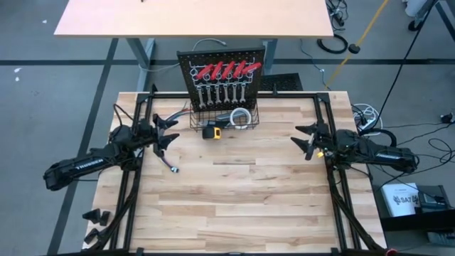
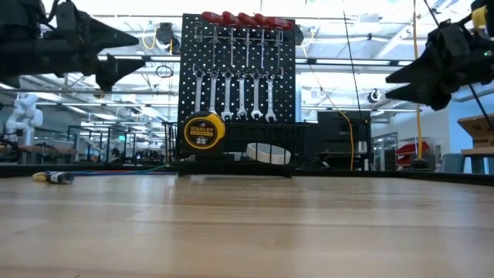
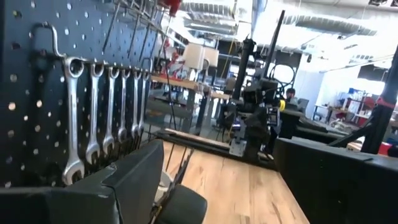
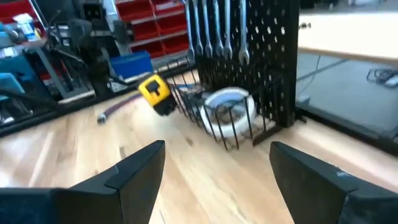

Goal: Hang tools onto peg board
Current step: Return to Home Position

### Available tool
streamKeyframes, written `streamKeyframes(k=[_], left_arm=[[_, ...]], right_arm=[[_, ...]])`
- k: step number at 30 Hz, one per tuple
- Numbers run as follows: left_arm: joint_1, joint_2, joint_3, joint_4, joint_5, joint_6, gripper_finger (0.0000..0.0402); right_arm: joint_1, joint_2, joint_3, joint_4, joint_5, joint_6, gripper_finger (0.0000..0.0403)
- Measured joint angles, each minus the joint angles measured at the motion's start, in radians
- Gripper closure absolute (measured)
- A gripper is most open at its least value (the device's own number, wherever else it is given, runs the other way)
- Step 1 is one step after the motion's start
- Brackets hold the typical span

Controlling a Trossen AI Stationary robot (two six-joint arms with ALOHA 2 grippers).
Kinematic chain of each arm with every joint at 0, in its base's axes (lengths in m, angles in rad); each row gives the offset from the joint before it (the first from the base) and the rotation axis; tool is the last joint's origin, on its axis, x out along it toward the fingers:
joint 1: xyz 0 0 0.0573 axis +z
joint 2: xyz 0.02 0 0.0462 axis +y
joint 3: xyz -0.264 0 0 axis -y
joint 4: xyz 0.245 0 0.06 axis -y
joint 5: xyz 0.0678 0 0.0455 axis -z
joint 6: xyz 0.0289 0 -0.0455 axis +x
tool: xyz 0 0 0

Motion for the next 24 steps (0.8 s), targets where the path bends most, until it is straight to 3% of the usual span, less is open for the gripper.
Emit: streamKeyframes(k=[9,15,19,22,24], left_arm=[[0.000,-0.021,-0.001,-0.120,0.006,-0.025,0.0093],[0.000,-0.020,-0.001,-0.179,0.001,-0.026,0.0093],[0.000,-0.019,-0.001,-0.191,-0.054,-0.016,0.0093],[0.000,-0.019,-0.001,-0.211,-0.080,0.075,0.0093],[0.000,-0.018,-0.001,-0.232,-0.080,0.111,0.0093]], right_arm=[[-0.001,-0.003,-0.062,0.056,0.024,-0.066,0.0122],[-0.002,0.003,-0.062,0.075,-0.178,-0.087,0.0122],[-0.002,0.011,-0.063,0.069,-0.222,-0.212,0.0122],[-0.002,0.017,-0.069,0.093,-0.232,-0.229,0.0122],[-0.003,0.018,-0.084,0.147,-0.312,-0.227,0.0122]])
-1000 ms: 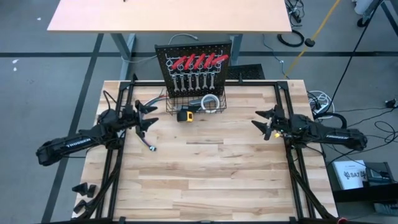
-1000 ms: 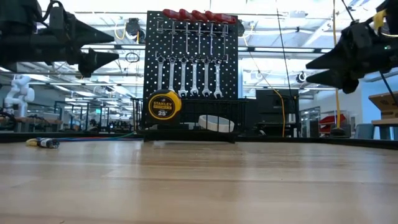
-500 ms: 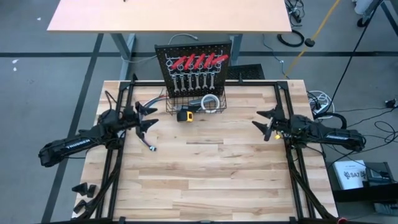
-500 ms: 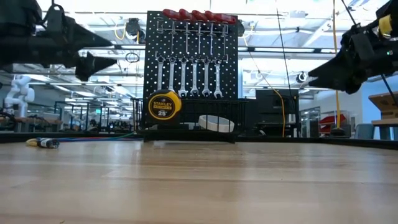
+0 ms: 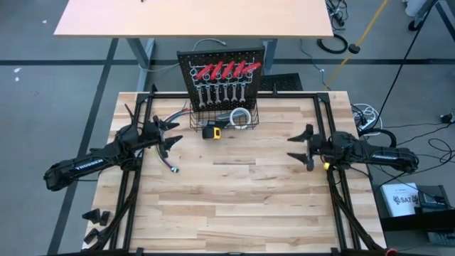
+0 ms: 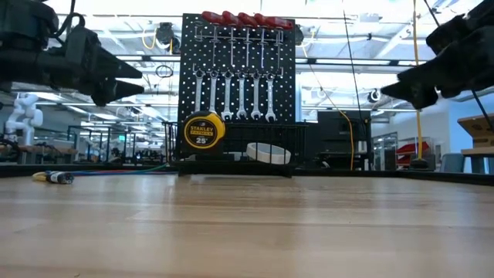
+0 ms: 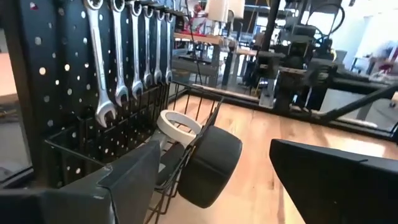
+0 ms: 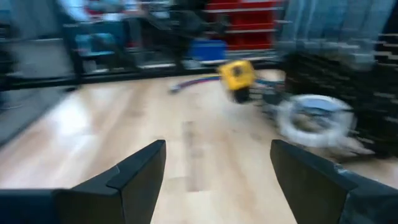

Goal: Hang tools onto peg board
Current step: Return to Home Position

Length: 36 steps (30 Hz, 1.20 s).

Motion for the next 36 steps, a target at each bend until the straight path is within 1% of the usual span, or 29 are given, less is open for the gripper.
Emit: streamKeyframes(k=[2,4,7,9,11,14,19,36], left_arm=[[0.000,0.000,0.000,-0.003,0.000,0.025,0.0093],[0.000,0.000,0.000,-0.005,0.000,0.024,0.0093],[0.000,0.000,0.000,-0.005,0.000,0.024,0.0093],[0.000,0.000,0.000,-0.005,0.001,0.024,0.0093],[0.000,0.000,0.000,-0.005,0.001,0.024,0.0093],[0.000,0.000,-0.001,-0.005,0.002,0.024,0.0093],[0.000,0.000,-0.001,-0.005,0.003,0.024,0.0093],[0.000,0.000,-0.002,-0.005,0.003,0.023,0.0093]], right_arm=[[0.001,0.006,-0.003,0.020,-0.077,0.000,0.0122],[0.001,0.010,-0.003,0.018,-0.091,0.001,0.0122],[0.001,0.016,-0.003,0.017,-0.081,-0.006,0.0122],[0.001,0.016,-0.009,0.033,-0.044,-0.028,0.0122],[0.001,0.017,-0.030,0.095,-0.010,-0.032,0.0122],[0.001,0.023,-0.059,0.176,-0.015,-0.029,0.0122],[0.000,0.046,-0.060,0.179,0.006,-0.029,0.0122],[0.000,0.053,-0.060,0.181,-0.006,-0.025,0.0122]])
